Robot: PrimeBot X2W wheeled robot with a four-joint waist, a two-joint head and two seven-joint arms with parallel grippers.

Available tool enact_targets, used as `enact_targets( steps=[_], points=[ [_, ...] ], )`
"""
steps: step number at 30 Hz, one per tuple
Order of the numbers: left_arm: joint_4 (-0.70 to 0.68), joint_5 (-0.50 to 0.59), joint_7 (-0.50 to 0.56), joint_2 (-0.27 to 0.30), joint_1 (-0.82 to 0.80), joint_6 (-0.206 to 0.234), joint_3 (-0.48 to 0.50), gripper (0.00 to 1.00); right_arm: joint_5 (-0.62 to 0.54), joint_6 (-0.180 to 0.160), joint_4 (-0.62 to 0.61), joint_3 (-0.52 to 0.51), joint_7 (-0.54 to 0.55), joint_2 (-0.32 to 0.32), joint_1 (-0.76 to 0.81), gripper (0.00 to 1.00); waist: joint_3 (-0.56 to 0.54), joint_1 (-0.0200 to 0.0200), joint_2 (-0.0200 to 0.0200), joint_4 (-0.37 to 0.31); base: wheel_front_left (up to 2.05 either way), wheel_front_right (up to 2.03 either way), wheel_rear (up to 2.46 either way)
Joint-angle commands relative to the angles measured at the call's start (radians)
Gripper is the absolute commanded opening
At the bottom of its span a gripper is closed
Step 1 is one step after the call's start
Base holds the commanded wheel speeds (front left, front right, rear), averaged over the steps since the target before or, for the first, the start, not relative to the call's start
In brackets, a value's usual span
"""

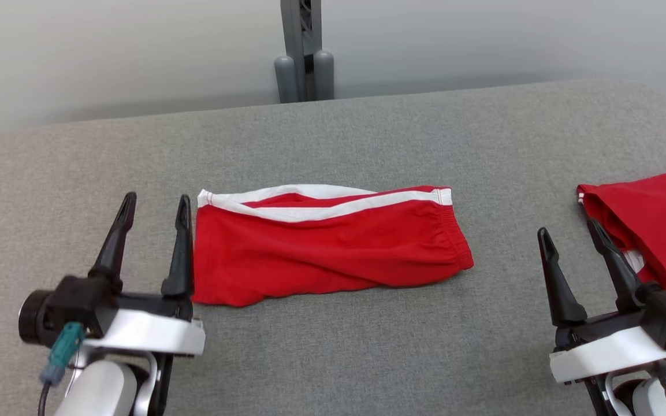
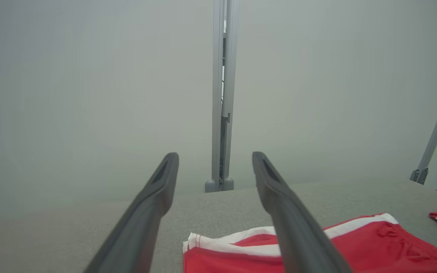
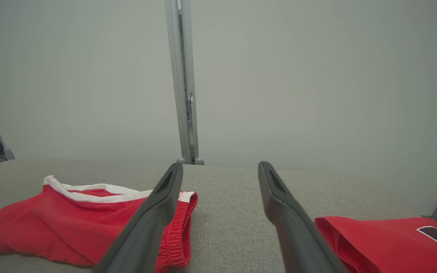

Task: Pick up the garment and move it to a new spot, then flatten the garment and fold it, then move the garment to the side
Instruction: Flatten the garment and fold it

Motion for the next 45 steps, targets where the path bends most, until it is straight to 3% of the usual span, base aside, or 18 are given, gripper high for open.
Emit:
enact_targets(
  steps=[1, 11, 32, 36, 45],
  points=[
    [-0.025, 0.019, -0.002, 0.015, 0.031, 0.015, 0.003, 1.0, -0.012, 0.0, 0.0, -0.004, 0.009, -0.004, 0.016, 1.0, -0.014, 0.0, -0.0001, 0.009, 0.0, 0.0, 0.0],
    [-0.117, 0.026, 0.046, 0.052, 0.163, 0.065, 0.001, 1.0, -0.023, 0.0, 0.007, -0.033, 0.035, 0.018, 0.07, 1.0, -0.047, 0.0, -0.0001, 0.02, 0.0, 0.0, 0.0],
    [-0.151, 0.026, 0.081, 0.054, 0.145, 0.08, -0.019, 1.0, 0.003, 0.0, 0.027, -0.06, 0.027, 0.011, 0.011, 1.0, -0.016, 0.0, -0.0001, 0.045, 0.0, 0.0, 0.0],
    [-0.157, 0.029, 0.081, 0.047, 0.127, 0.078, -0.029, 1.0, 0.026, 0.0, 0.122, -0.044, 0.032, 0.004, -0.061, 1.0, 0.014, 0.0, -0.0001, 0.067, 0.0, 0.0, 0.0],
    [-0.13, 0.032, 0.067, 0.017, 0.075, 0.058, -0.063, 1.0, 0.102, 0.0, 0.428, 0.116, 0.03, -0.03, -0.247, 1.0, 0.106, 0.0, -0.0001, 0.129, 0.0, 0.0, 0.0]
  ],
)
